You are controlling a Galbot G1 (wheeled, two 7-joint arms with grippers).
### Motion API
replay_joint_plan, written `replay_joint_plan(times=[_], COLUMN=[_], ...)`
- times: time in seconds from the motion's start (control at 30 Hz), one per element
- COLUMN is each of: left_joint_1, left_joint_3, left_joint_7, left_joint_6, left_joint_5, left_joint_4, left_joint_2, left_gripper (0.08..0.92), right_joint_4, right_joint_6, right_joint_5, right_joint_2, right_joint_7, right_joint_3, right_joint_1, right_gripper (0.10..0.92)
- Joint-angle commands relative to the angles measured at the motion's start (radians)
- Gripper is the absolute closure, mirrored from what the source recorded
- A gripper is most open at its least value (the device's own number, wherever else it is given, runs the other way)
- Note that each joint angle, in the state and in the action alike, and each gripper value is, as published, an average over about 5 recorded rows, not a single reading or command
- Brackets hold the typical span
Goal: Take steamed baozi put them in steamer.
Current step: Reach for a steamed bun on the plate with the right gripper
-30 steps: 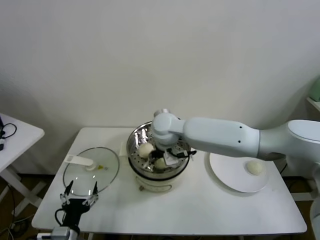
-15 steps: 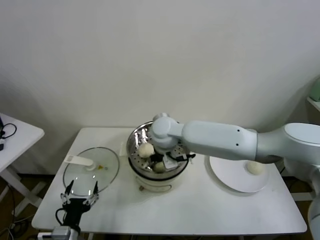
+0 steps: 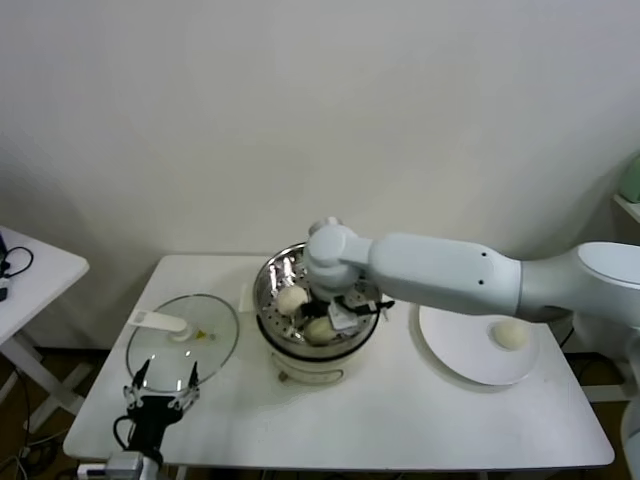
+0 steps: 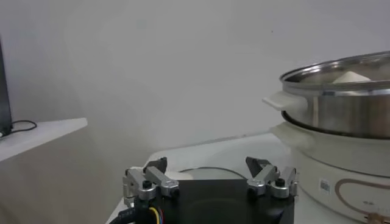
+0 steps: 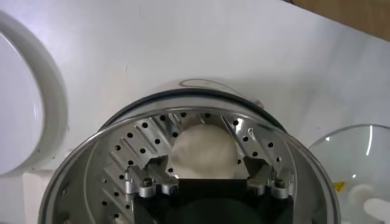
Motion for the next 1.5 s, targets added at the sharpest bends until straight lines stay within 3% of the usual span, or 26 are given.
replay_joint_plan(times=[0.03, 0.33, 0.6, 0.8, 1.17, 1.5], left_joint_1=[0.001, 0.005, -0.020, -0.027, -0.031, -0.020], left_joint_3=[-0.001, -0.007, -0.003, 0.005, 0.016, 0.009], left_joint_7=[0.001, -0.001, 0.006, 0.006, 0.009, 0.011], left_joint_6=[0.000, 0.000, -0.010, -0.012, -0.009, -0.011], left_joint_5=[0.001, -0.007, -0.077, -0.073, -0.064, -0.056], left_joint_4=[0.000, 0.006, -0.008, -0.003, -0.008, -0.010], left_joint_2=[0.003, 0.022, 0.033, 0.031, 0.026, 0.027], left_gripper=[0.177, 0.177, 0.177, 0.177, 0.177, 0.177], right_joint_4=[0.002, -0.019, -0.070, -0.142, -0.283, -0.467], right_joint_6=[0.016, -0.030, -0.416, -0.582, -0.620, -0.543], right_joint_5=[0.049, 0.211, 0.637, 0.775, 0.606, 0.328], right_joint_2=[-0.030, -0.134, -0.344, -0.537, -0.743, -0.677], right_joint_7=[-0.010, -0.031, -0.039, -0.037, -0.028, -0.027], right_joint_3=[0.028, 0.032, -0.167, -0.204, 0.098, 0.413], right_joint_1=[0.043, 0.195, 0.365, 0.348, -0.046, -0.380], right_gripper=[0.203, 0.203, 0.203, 0.203, 0.203, 0.203])
